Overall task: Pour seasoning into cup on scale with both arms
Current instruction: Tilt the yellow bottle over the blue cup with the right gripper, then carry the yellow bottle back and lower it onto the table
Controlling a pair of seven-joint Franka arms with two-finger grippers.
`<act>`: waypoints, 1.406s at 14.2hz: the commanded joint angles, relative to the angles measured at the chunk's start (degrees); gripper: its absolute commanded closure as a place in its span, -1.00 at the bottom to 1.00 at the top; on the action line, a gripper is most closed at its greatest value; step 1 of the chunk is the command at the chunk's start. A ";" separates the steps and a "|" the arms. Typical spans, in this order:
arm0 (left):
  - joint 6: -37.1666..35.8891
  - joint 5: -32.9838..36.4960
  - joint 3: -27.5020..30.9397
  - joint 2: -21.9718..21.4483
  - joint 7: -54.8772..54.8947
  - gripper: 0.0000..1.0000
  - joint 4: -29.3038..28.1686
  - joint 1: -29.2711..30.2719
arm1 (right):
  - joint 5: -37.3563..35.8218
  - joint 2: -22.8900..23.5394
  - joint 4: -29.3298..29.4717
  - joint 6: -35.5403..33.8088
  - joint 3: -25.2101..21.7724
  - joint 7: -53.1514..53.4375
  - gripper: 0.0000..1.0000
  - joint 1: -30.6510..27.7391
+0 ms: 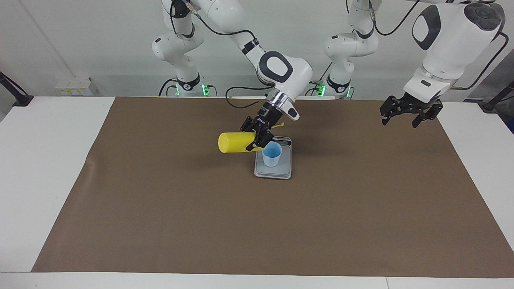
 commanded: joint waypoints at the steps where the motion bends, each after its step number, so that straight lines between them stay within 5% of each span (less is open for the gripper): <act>1: -0.09 0.01 -0.26 -1.69 -0.02 -1.00 -1.67 0.73 | 10.25 -5.55 -1.58 0.76 0.66 -2.11 1.00 -6.63; 7: -0.09 0.01 -0.26 -1.69 -0.02 -1.00 -1.58 0.73 | 33.11 -7.40 -0.70 4.88 0.66 -3.68 1.00 -17.97; 15: -0.09 0.01 -0.26 -1.69 -0.02 -1.00 -1.67 0.73 | 63.35 -7.14 -1.67 11.04 0.57 -21.59 1.00 -34.49; 20: -0.09 0.01 -0.26 -1.69 -0.02 -1.00 -1.67 0.73 | 82.14 -8.11 -9.65 18.86 0.57 -37.49 1.00 -42.76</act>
